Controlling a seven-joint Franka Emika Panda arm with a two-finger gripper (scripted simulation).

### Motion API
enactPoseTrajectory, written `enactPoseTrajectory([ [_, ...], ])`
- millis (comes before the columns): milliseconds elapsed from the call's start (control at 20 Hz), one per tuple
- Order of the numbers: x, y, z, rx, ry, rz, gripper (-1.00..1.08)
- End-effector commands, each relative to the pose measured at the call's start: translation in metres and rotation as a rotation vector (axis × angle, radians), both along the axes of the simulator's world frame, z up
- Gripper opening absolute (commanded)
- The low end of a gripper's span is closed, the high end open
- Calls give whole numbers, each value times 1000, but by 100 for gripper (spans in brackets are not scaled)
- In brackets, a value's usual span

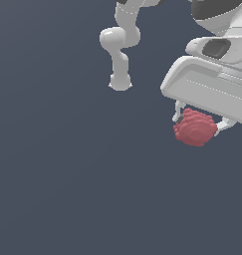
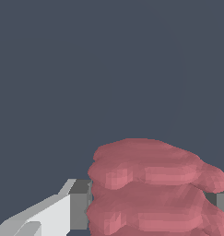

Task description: Pick up the object and move it to a goal position.

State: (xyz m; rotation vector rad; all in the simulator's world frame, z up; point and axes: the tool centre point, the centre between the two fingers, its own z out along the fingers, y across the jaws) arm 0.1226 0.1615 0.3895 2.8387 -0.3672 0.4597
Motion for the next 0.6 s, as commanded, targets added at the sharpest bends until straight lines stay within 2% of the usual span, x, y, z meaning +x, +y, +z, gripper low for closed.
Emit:
enactPoseTrajectory([
  [0, 3, 3, 6, -3, -6, -14, -100],
  [550, 7, 8, 15, -8, -14, -33, -100],
])
